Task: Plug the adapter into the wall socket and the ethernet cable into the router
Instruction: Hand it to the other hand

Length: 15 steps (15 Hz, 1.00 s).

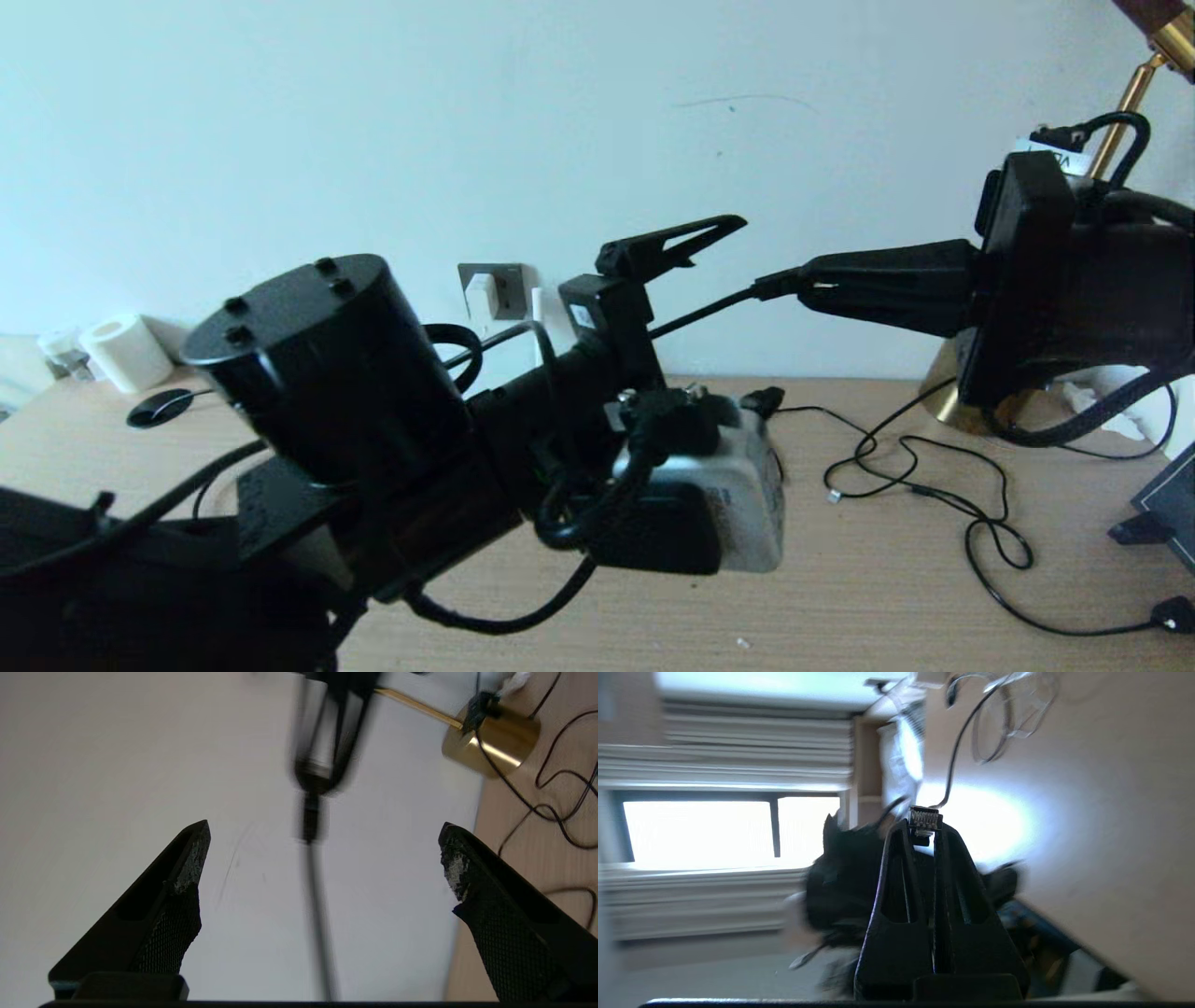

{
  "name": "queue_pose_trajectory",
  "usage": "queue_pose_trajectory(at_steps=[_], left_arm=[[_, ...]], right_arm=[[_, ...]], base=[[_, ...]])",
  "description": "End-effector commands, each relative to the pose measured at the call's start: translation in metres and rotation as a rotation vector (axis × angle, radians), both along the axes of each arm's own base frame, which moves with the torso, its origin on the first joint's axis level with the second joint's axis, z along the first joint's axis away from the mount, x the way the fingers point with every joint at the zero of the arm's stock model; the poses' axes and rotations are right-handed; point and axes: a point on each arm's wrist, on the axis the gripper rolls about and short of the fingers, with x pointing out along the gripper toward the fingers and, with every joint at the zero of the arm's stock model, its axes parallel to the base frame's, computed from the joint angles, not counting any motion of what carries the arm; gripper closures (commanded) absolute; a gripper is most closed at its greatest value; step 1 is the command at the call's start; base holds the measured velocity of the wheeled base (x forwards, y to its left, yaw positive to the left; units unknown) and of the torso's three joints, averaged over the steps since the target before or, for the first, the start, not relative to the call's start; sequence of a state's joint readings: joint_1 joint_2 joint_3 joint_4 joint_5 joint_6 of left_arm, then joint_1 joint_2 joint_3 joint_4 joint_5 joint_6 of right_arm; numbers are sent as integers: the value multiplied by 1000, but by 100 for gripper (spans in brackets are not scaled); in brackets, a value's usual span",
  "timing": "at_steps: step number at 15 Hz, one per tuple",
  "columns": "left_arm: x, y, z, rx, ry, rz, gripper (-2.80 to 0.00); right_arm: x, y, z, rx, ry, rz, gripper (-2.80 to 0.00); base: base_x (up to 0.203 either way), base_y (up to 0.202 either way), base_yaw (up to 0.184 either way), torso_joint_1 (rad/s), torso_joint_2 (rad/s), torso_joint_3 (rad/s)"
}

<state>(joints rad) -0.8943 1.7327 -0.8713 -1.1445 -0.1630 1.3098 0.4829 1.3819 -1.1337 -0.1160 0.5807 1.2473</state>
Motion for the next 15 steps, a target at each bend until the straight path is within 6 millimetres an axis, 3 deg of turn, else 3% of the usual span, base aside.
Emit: queue_pose_trajectory(at_steps=[1, 6, 15], left_arm=[[10, -11, -11, 24, 1, -9, -280], [18, -16, 7, -34, -115, -33, -280], [21, -12, 9, -31, -133, -54, -280]], right_arm=[[-2, -7, 5, 27, 6, 8, 0], [1, -15, 6, 34, 12, 4, 0], [5, -18, 1, 40, 43, 33, 0]], base=[[0, 0, 0, 0, 0, 0], [0, 0, 0, 0, 0, 0], [0, 0, 0, 0, 0, 0]])
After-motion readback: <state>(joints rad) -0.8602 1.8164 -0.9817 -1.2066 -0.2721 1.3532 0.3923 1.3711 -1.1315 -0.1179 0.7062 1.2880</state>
